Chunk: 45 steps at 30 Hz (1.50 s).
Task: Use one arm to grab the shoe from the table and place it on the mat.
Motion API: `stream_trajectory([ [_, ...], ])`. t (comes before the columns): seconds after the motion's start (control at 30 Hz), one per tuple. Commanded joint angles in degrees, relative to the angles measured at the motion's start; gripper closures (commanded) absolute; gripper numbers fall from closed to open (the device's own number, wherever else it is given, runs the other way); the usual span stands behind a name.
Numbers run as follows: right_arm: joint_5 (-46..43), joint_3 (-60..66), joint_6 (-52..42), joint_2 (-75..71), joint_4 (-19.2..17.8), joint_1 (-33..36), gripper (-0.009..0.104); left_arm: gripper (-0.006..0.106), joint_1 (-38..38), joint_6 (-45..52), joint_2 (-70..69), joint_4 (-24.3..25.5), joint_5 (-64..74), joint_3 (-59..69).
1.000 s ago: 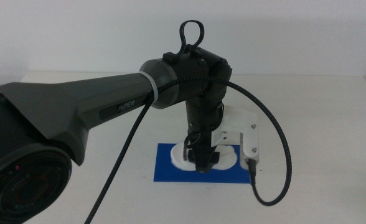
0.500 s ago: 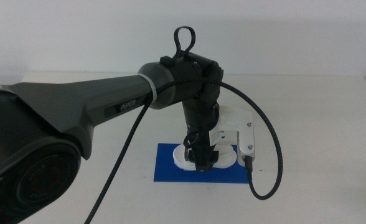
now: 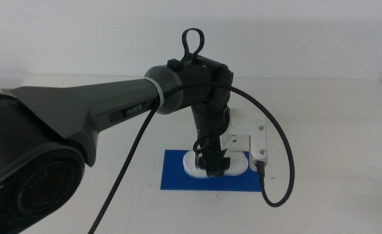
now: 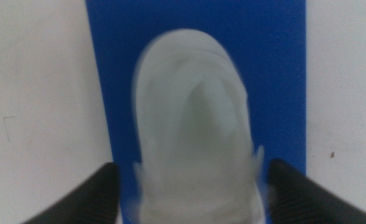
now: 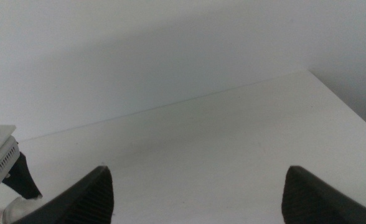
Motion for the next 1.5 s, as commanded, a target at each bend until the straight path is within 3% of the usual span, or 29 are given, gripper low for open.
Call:
stream_trajectory([
  [0.0,-0.5,0.1,-0.2,-0.3,-0.5,0.1,0.016,0.020,0.1,0.1,-0.3,-0.5,-0.4,-0.3],
  [0.07,-0.5,0.1,-0.2,-0.3,-0.5,0.1,0.016,0.007,0.1,0.1,-0.3,-0.5,0.0,-0.3],
  [0.1,-0.5,0.1,-0.2,-0.3,-0.5,0.1,0.016,0.007,0.1,0.0,-0.3,-0.5,0.3,-0.3],
  [0.33,-0.5,0.1,-0.2,-0.3,-0.5,0.1,0.016,0.007,0.2,-0.9,-2.8,0.1,9.1,-3.3],
  [0.43,-0.5,0.1,-0.2,-0.3,-0.5,0.1,0.016,0.007,0.9,-7.0,-6.3,1.9,12.0,-7.8],
  [0.57,-0.5,0.1,-0.2,-0.3,-0.5,0.1,0.016,0.007,3.6,-15.2,-14.2,0.5,12.0,-11.3],
  [0.8,-0.5,0.1,-0.2,-0.3,-0.5,0.1,0.016,0.007,15.8,-20.2,-30.4,-11.0,12.0,-5.6],
  [0.9,-0.5,0.1,-0.2,-0.3,-0.5,0.1,0.016,0.007,23.8,-19.1,-38.4,-19.6,12.0,3.9],
  [1.07,-0.5,0.1,-0.2,-0.3,-0.5,0.1,0.016,0.007,33.6,-14.8,-53.5,-32.3,-2.2,23.9],
  [1.33,-0.5,0.1,-0.2,-0.3,-0.5,0.1,0.016,0.007,35.8,-15.0,-73.0,-40.4,-22.1,50.8],
  [1.47,-0.5,0.1,-0.2,-0.3,-0.5,0.1,0.016,0.007,35.8,-15.0,-82.7,-41.1,-27.9,60.1],
])
